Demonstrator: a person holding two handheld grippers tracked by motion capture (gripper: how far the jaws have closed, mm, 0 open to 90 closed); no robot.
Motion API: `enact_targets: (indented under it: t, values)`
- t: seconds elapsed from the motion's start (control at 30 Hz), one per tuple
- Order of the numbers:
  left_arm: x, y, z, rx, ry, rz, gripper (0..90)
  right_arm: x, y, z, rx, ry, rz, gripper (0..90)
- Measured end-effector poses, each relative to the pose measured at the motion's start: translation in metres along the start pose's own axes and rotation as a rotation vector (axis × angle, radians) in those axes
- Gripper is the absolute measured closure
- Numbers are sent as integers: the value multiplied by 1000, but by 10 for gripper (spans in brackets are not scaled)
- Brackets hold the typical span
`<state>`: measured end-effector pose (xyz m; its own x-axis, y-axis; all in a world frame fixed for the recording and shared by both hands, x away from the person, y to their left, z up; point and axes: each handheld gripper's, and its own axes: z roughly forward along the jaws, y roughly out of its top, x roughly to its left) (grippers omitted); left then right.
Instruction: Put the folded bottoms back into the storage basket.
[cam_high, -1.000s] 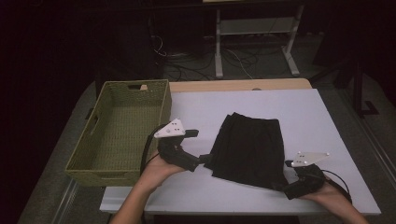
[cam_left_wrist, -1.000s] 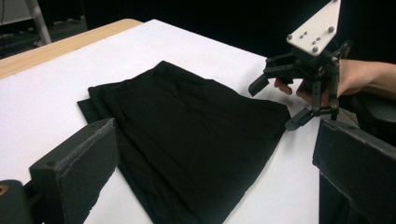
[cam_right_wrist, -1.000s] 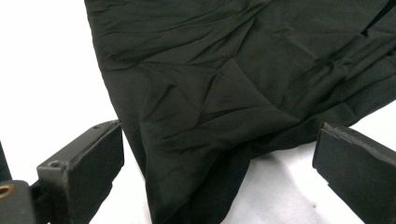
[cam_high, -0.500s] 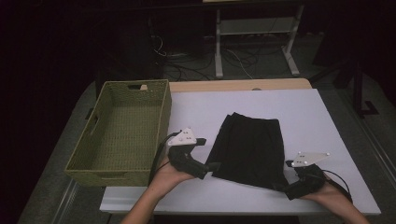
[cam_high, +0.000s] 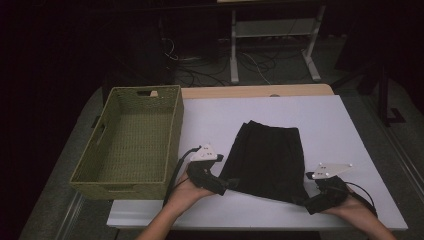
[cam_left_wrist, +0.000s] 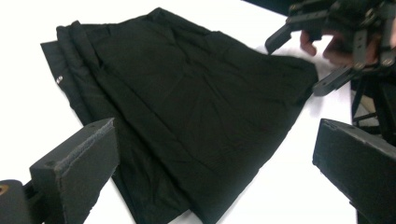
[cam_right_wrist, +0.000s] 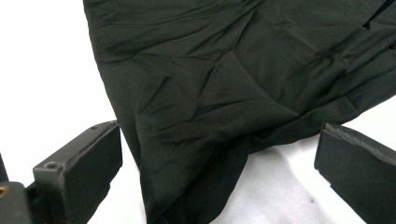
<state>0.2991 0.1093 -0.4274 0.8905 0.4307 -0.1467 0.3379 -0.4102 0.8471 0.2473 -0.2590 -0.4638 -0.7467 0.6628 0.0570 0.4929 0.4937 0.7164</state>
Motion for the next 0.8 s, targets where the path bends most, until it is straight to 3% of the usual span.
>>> enact_targets:
  t: [0.43,0.8]
  values:
    - [7,-12,20,69,47,-15,6,0,0,2,6,6,-1,8]
    - [15,-9,30,73,84,-22,6,-1,-1,2,9,9,-2,7]
